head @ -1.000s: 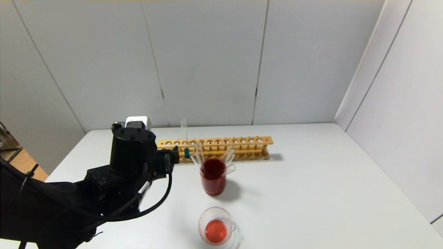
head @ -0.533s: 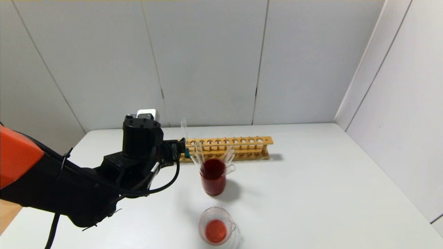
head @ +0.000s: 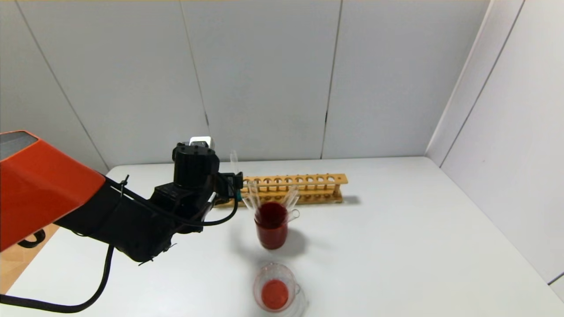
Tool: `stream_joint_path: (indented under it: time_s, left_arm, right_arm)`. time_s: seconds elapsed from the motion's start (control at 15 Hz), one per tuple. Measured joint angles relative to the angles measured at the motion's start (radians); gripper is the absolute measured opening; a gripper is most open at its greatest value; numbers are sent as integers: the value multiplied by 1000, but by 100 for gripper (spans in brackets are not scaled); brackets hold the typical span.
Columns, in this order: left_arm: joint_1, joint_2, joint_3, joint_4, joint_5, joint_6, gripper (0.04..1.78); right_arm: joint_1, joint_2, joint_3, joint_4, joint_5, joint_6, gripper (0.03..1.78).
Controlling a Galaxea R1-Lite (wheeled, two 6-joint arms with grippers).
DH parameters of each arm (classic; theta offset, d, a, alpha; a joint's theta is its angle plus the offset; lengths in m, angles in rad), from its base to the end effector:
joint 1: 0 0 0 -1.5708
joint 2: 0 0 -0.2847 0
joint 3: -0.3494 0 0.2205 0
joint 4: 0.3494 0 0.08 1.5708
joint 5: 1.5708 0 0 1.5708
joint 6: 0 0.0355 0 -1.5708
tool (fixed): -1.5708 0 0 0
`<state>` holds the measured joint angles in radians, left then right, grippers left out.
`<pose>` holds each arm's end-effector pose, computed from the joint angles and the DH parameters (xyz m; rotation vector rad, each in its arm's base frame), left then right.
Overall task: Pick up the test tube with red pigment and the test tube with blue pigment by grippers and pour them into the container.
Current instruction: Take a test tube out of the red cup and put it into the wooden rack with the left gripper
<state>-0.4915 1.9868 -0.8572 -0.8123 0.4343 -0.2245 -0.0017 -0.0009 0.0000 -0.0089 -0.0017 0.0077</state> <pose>0.3406 -0.1654 0.0703 -0.0812 0.2883 -0.0245 0.0379 -0.0001 0.0765 0.0077 -0.0098 -0.0034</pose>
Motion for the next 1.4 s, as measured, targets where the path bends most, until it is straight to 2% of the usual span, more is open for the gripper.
stream_joint_path:
  time_s: [0.33,0.73,1.13,1.27,1.4]
  left_arm:
    - [11,80,-73,0,-5,26,175]
    - [47,155,-154,2,-64,34,175]
    - [50,203,-193,4,-76,55,175]
    - [49,208,-206,12,-76,57,169]
    - [46,211,-211,13,-76,59,151]
  right_arm:
    - [0,0,0,0,0,0,174]
    - [0,0,0,0,0,0,174]
    - [0,0,0,0,0,0,174]
    - [0,0,0,0,0,0,174]
    - [0,0,0,0,0,0,174]
